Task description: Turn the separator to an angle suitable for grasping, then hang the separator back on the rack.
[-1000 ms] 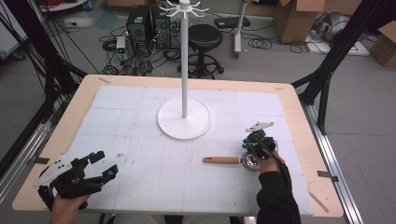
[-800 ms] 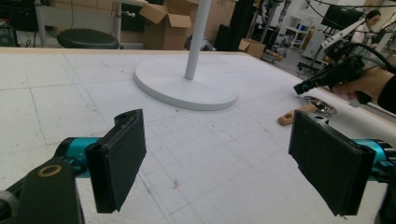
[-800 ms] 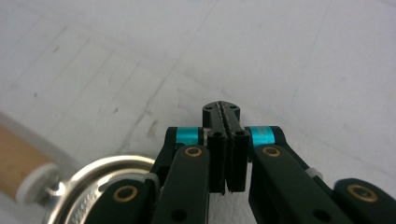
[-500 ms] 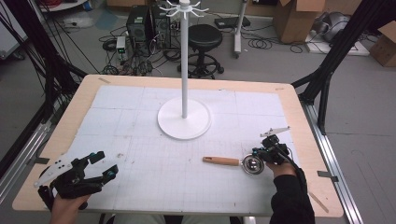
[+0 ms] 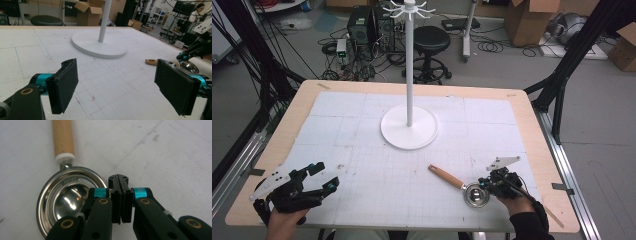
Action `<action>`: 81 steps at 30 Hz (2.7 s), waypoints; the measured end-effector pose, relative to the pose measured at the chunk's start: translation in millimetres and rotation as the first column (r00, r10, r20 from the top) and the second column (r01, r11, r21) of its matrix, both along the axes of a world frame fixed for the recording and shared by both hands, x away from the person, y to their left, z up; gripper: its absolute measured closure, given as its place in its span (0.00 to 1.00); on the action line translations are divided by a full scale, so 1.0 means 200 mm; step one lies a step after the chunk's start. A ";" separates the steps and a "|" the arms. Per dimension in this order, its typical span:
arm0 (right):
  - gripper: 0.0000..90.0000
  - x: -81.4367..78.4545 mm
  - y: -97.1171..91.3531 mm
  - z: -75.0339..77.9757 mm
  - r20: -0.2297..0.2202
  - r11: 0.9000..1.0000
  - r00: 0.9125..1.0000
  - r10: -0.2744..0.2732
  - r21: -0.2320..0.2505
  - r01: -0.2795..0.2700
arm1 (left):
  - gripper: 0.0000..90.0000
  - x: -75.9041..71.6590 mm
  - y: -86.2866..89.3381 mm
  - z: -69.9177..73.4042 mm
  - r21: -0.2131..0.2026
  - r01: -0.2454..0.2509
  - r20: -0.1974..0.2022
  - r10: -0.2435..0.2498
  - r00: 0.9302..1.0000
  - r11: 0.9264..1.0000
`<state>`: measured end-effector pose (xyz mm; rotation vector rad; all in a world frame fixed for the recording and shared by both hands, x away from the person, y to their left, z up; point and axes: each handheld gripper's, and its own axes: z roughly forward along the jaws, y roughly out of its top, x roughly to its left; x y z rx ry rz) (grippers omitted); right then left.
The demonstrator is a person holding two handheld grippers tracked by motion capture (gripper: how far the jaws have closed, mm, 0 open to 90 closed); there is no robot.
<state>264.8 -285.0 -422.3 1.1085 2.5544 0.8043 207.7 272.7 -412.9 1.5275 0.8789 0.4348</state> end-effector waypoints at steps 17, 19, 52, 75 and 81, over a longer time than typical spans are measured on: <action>0.30 -0.22 -0.03 0.14 0.295 0.964 0.946 -0.138 0.260 0.060 | 0.22 0.00 0.00 0.01 -0.036 0.011 -0.014 -0.012 1.000 0.999; 0.19 -0.23 -0.03 0.15 0.302 0.951 0.941 -0.157 0.302 0.061 | 0.21 -0.01 0.00 0.01 -0.038 0.012 -0.009 -0.012 1.000 0.999; 0.19 -0.23 0.05 0.15 0.306 0.936 0.945 -0.113 0.352 -0.002 | 0.20 0.00 -0.01 0.01 -0.050 0.026 0.009 -0.026 1.000 0.998; 0.33 -0.06 0.29 -0.04 0.159 0.982 0.987 0.032 0.178 -0.061 | 0.20 0.01 -0.04 0.00 -0.019 0.052 -0.006 -0.052 0.999 0.998; 0.38 -0.05 0.33 -0.07 0.152 0.990 0.988 0.034 0.131 -0.054 | 0.20 0.01 -0.03 0.00 -0.023 0.051 -0.006 -0.051 0.999 0.998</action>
